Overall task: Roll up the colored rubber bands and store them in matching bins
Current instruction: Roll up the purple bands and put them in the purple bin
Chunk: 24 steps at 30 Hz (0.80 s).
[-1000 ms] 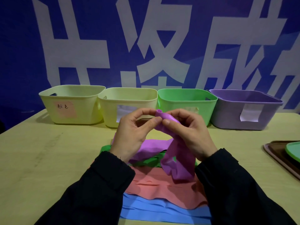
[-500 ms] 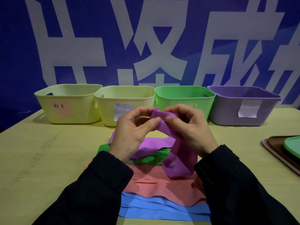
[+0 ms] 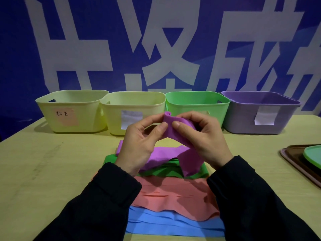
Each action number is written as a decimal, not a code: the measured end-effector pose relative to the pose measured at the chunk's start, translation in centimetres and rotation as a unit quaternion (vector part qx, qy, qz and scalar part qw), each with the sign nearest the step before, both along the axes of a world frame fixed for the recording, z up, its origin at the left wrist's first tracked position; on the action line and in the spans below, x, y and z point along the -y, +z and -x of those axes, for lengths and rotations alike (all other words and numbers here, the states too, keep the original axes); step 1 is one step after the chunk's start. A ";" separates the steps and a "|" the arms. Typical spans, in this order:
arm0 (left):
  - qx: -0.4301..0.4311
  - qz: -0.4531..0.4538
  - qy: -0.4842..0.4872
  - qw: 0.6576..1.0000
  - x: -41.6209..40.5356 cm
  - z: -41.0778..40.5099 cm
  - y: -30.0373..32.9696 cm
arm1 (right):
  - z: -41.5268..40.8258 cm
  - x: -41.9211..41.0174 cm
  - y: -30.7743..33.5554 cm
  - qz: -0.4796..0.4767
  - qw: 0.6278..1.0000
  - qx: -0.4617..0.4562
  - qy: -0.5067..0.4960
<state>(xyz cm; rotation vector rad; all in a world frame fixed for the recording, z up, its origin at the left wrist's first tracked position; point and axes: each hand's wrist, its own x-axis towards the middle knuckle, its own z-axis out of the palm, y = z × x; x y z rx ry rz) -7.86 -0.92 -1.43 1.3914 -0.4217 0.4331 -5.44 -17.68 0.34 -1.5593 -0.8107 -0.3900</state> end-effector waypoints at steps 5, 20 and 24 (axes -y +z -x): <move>-0.002 -0.030 0.002 1.000 0.0 0.0 0.0 | 0.3 -0.4 -0.1 0.025 1.000 0.006 -0.001; 0.004 -0.033 -0.024 0.999 -0.3 -0.5 -0.3 | -0.6 0.1 -0.4 0.041 0.999 -0.008 0.015; -0.008 -0.022 -0.020 1.000 -0.3 -0.4 -0.1 | -0.2 -0.8 -0.6 0.032 0.999 -0.008 -0.006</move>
